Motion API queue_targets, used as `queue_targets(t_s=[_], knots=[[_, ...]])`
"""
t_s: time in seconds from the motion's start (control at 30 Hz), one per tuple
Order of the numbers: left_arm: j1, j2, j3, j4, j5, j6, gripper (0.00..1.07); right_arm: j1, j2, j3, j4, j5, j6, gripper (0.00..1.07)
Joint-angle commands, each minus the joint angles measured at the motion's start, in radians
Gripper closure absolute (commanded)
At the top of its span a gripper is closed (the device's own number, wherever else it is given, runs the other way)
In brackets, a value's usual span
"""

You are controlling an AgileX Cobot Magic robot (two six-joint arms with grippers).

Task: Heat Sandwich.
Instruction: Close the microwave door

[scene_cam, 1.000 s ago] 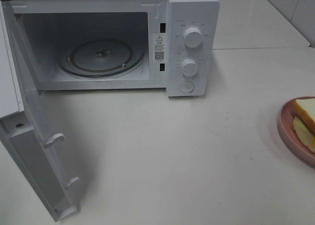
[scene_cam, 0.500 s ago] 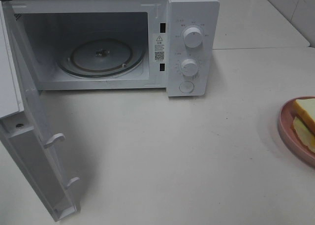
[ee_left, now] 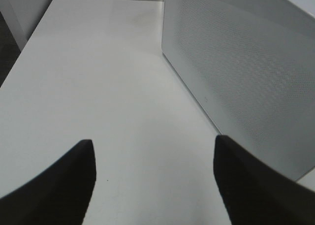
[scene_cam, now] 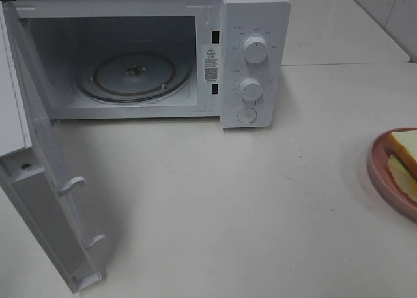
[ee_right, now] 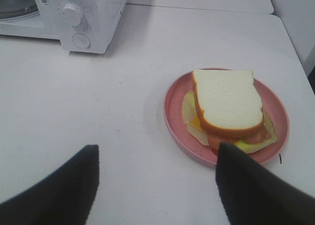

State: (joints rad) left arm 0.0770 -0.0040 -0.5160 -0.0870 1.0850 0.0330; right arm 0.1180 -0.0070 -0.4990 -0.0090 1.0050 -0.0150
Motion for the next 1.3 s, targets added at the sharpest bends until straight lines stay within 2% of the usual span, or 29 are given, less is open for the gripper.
queue_targets(t_s=[0.03,0.73,0.83,0.9,0.93,1.0,1.2,1.27,1.3], knots=[[0.002,-0.007,0.001,-0.004,-0.016,0.001,0.41,0.0,-0.024,0.001,-0.012,-0.008,0.005,0.42],[0.002,-0.007,-0.013,-0.025,-0.036,0.001,0.41,0.0,-0.024,0.001,-0.013,-0.008,0.005,0.42],[0.002,-0.006,-0.03,-0.01,-0.106,0.026,0.36,0.0,-0.024,0.001,-0.013,-0.008,0.005,0.42],[0.002,-0.003,-0.028,0.009,-0.164,0.053,0.3,0.0,-0.024,0.001,-0.013,-0.008,0.005,0.42],[0.002,0.017,-0.026,0.026,-0.215,0.058,0.26,0.0,-0.024,0.001,-0.013,-0.008,0.005,0.42],[0.002,0.035,-0.026,0.031,-0.236,0.058,0.26,0.0,-0.024,0.001,-0.013,-0.008,0.005,0.42],[0.002,0.192,-0.026,0.032,-0.357,0.057,0.27,0.0,-0.024,0.001,-0.013,-0.008,0.005,0.42],[0.002,0.293,-0.021,0.03,-0.438,0.057,0.31,0.0,-0.024,0.001,-0.013,-0.008,0.005,0.42],[0.002,0.293,-0.021,0.03,-0.438,0.057,0.31,0.0,-0.024,0.001,-0.013,-0.008,0.005,0.42]])
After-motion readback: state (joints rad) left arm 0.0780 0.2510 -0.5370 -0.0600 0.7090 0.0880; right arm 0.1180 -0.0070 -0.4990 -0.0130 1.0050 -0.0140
